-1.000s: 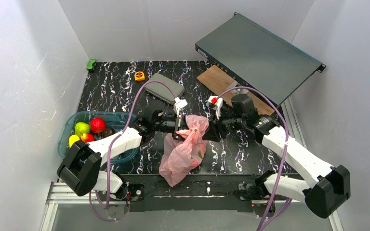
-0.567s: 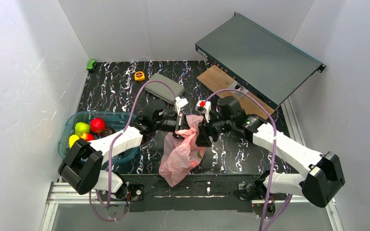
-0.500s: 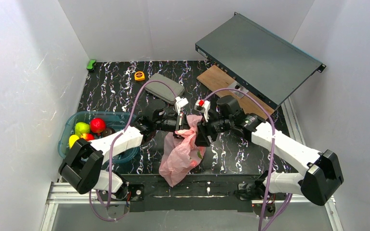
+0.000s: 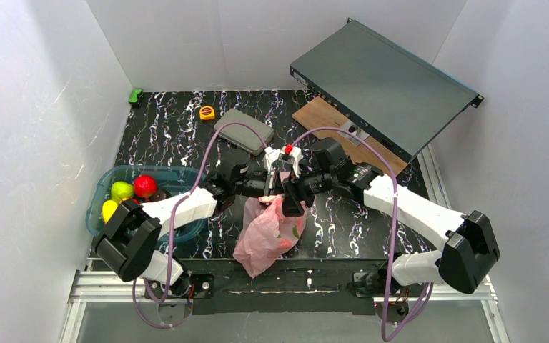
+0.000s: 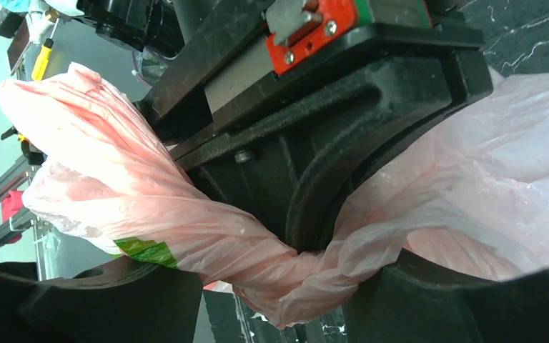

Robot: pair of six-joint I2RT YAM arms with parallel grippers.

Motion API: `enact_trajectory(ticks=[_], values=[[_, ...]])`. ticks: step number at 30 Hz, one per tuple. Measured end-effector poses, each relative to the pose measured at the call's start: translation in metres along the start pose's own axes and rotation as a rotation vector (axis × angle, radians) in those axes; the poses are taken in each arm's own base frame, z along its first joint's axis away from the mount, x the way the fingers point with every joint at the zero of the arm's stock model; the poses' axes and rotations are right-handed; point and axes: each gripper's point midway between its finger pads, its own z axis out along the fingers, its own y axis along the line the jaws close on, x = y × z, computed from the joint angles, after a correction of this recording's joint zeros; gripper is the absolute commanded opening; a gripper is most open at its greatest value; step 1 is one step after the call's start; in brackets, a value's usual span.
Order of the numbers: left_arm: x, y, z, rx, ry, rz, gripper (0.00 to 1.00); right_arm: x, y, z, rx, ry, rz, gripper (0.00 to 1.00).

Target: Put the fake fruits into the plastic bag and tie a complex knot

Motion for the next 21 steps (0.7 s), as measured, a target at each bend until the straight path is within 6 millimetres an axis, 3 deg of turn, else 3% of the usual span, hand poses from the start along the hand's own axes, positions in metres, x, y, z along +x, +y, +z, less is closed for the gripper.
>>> enact_trajectory(ticks=[8, 15, 17, 21], values=[[0.007, 0.009, 0.000, -0.018, 0.023, -0.024, 0.00, 0.007, -0.004, 0.008, 0.012, 0.028, 0.032, 0.69], [0.011, 0.012, -0.003, -0.020, 0.018, -0.055, 0.00, -0.001, -0.006, 0.010, 0.029, 0.017, -0.028, 0.91], [0.011, 0.012, -0.005, -0.017, 0.012, -0.059, 0.00, -0.006, -0.008, 0.005, 0.047, -0.005, -0.057, 0.97], [0.011, 0.011, -0.007, -0.012, 0.013, -0.068, 0.00, -0.018, -0.005, -0.020, 0.094, -0.082, -0.126, 0.98]])
